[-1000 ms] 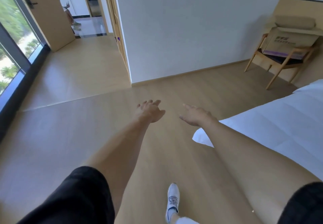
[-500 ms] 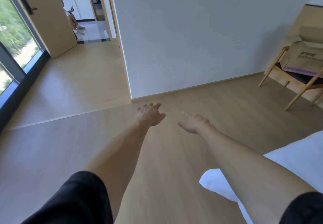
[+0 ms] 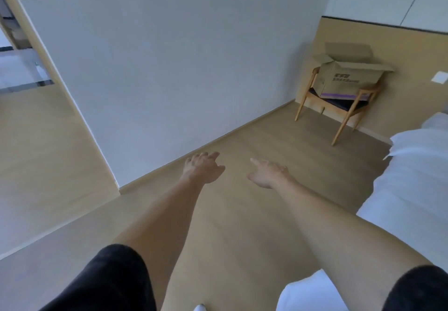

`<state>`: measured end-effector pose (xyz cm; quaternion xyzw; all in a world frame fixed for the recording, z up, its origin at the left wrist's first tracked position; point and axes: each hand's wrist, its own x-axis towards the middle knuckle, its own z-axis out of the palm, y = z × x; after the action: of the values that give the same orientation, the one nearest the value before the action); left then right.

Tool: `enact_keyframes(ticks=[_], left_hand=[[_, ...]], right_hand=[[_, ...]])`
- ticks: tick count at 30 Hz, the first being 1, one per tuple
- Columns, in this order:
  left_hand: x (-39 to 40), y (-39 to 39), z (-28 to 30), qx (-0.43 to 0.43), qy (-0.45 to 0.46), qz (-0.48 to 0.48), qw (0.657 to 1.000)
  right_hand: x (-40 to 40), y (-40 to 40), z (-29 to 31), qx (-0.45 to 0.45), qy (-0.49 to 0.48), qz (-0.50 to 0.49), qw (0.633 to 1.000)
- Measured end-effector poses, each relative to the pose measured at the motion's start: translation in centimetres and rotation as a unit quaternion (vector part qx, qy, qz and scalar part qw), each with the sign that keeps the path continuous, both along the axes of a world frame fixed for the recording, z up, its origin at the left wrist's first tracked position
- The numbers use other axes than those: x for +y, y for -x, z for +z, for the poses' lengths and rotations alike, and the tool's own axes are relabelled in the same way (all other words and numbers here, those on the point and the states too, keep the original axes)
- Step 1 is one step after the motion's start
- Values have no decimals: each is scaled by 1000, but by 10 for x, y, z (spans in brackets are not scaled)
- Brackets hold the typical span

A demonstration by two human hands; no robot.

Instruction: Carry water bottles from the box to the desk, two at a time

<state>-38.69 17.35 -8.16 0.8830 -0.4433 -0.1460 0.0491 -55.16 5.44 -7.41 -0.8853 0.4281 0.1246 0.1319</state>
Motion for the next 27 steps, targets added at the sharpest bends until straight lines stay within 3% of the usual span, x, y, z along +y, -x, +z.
enact_keyframes(ticks=[5, 15, 27], left_hand=[[-90, -52, 19, 6, 6, -67, 998], [-261, -71, 7, -6, 14, -184, 983], [-513, -118, 25, -20, 21, -185, 982]], right_hand=[[-59, -38, 12, -12, 6, -59, 998], [-203, -57, -3, -24, 13, -169, 985], [-446, -89, -1, -36, 0, -183, 983]])
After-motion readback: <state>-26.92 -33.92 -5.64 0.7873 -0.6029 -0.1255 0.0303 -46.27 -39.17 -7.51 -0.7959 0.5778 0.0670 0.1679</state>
